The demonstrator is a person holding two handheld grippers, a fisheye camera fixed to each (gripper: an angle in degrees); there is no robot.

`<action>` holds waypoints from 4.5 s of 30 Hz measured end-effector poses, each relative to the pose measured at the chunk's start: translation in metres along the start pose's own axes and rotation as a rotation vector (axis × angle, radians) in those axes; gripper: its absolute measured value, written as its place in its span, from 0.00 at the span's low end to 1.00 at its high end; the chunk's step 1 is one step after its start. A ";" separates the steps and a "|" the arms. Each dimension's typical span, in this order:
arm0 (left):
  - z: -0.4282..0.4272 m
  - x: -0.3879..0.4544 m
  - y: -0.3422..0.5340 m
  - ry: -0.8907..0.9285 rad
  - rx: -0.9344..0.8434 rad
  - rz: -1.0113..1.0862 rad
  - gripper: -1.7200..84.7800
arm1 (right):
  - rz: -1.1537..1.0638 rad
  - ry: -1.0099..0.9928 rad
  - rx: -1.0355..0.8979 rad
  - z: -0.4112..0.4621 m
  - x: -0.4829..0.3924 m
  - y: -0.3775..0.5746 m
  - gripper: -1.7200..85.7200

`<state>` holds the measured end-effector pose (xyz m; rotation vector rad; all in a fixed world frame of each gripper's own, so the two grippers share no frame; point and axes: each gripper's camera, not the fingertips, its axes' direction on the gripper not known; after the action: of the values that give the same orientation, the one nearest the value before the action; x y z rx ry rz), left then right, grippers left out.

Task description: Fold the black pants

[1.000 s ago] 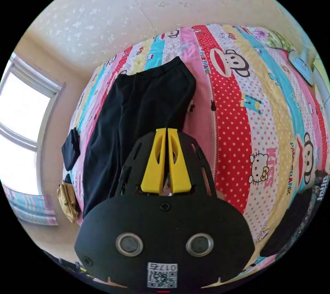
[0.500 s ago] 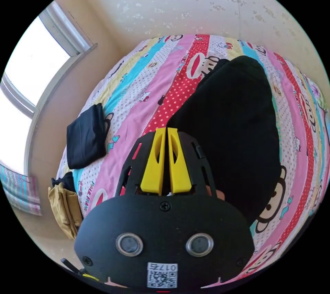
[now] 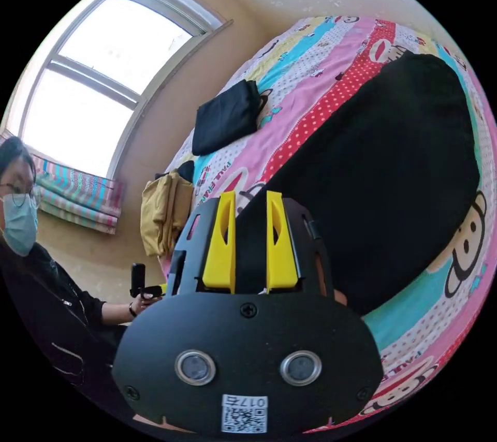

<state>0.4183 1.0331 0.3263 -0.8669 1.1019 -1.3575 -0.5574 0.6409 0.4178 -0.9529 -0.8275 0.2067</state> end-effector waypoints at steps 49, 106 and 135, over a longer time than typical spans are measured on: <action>0.044 0.340 -0.053 -0.527 -0.361 0.707 0.08 | 0.454 -0.482 0.291 -0.119 -0.016 0.294 0.06; 0.168 0.280 -0.281 -0.095 -0.307 0.251 0.13 | 0.328 -0.739 0.566 -0.184 0.285 0.158 0.19; 0.381 0.376 -0.273 -0.306 -0.487 0.728 0.08 | 0.402 -0.119 0.352 -0.124 0.333 0.019 0.10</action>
<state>0.6593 0.5950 0.6600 -0.8544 1.3437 -0.3450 -0.2383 0.7388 0.5427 -0.7693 -0.6715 0.7392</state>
